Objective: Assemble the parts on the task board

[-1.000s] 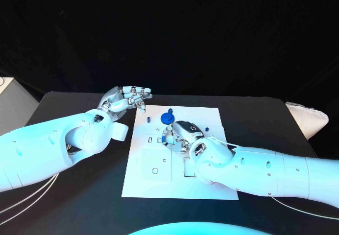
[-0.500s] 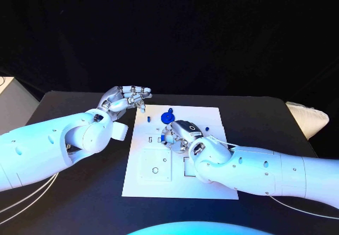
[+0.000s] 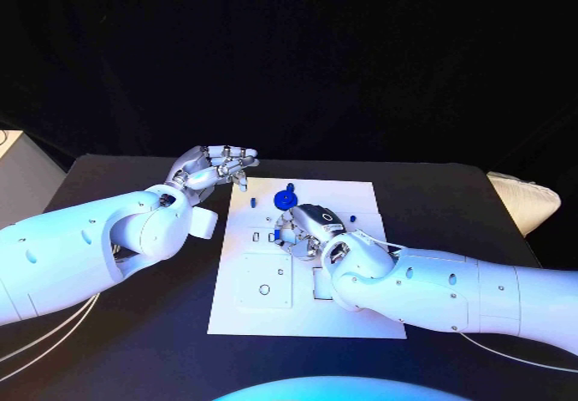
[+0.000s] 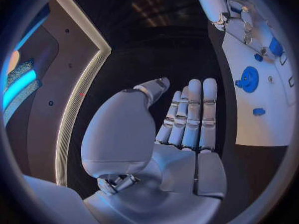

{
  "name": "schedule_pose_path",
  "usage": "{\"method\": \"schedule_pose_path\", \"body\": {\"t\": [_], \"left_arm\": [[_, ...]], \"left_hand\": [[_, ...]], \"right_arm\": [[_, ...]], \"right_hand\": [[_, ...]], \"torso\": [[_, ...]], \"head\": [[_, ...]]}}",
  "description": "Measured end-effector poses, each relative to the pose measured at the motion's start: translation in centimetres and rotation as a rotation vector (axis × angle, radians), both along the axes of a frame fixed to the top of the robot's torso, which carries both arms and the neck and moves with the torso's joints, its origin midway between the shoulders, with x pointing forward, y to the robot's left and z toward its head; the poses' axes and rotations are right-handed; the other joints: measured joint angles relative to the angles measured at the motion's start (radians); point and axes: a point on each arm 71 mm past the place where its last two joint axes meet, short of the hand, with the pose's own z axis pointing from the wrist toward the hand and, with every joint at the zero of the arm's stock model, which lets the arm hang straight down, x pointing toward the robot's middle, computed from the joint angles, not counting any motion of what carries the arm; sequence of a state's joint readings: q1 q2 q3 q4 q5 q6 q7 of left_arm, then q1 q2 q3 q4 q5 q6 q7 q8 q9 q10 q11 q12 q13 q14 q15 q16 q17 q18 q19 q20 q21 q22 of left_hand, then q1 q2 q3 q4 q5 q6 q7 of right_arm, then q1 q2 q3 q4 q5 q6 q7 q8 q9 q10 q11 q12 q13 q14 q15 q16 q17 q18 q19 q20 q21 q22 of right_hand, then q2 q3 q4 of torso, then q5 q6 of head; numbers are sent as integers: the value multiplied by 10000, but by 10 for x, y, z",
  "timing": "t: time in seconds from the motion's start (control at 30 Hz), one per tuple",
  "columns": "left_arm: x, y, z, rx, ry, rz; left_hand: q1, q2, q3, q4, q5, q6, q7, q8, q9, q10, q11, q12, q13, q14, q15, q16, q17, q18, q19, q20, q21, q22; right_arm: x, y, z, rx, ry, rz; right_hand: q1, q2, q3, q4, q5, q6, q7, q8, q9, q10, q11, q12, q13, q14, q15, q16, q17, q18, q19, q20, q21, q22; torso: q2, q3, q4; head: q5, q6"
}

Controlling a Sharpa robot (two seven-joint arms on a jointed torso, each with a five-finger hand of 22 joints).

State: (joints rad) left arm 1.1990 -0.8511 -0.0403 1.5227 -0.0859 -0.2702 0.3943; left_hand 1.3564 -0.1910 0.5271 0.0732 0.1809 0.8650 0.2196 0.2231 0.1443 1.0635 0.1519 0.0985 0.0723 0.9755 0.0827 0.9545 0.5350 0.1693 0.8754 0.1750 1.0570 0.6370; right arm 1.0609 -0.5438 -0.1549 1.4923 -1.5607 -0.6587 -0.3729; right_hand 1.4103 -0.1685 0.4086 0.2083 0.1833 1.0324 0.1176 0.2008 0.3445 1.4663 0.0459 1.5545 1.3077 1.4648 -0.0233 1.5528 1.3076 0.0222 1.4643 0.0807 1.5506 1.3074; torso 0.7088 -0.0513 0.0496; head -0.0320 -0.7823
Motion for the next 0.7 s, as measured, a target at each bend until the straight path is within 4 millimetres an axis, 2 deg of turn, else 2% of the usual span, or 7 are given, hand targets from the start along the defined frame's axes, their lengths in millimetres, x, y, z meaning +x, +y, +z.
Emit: {"method": "schedule_pose_path", "body": {"t": [0.3,0.7], "left_arm": [[0,0,0,10,14,-4],[0,1,-1,19,25,-3]], "left_hand": [[0,0,0,0,0,0,0,0,-1,0,0,0,-1,0,0,0,0,-1,0,0,0,8],[0,0,0,0,0,0,0,0,-2,0,0,0,-1,0,0,0,1,0,0,0,-1,7]], "right_arm": [[-1,0,0,-41,-73,74],[-2,0,0,-102,-125,109]], "right_hand": [[0,0,0,0,0,-4,4,-2,11,0,0,0,-1,0,0,0,-1,-1,0,0,0,-1],[-117,-118,0,0,-1,-8,7,-5,26,0,0,-41,-2,0,0,0,-2,0,0,0,0,7]], "torso": [[0,3,0],[2,4,4]], "head": [[-11,-6],[-9,-14]]}}
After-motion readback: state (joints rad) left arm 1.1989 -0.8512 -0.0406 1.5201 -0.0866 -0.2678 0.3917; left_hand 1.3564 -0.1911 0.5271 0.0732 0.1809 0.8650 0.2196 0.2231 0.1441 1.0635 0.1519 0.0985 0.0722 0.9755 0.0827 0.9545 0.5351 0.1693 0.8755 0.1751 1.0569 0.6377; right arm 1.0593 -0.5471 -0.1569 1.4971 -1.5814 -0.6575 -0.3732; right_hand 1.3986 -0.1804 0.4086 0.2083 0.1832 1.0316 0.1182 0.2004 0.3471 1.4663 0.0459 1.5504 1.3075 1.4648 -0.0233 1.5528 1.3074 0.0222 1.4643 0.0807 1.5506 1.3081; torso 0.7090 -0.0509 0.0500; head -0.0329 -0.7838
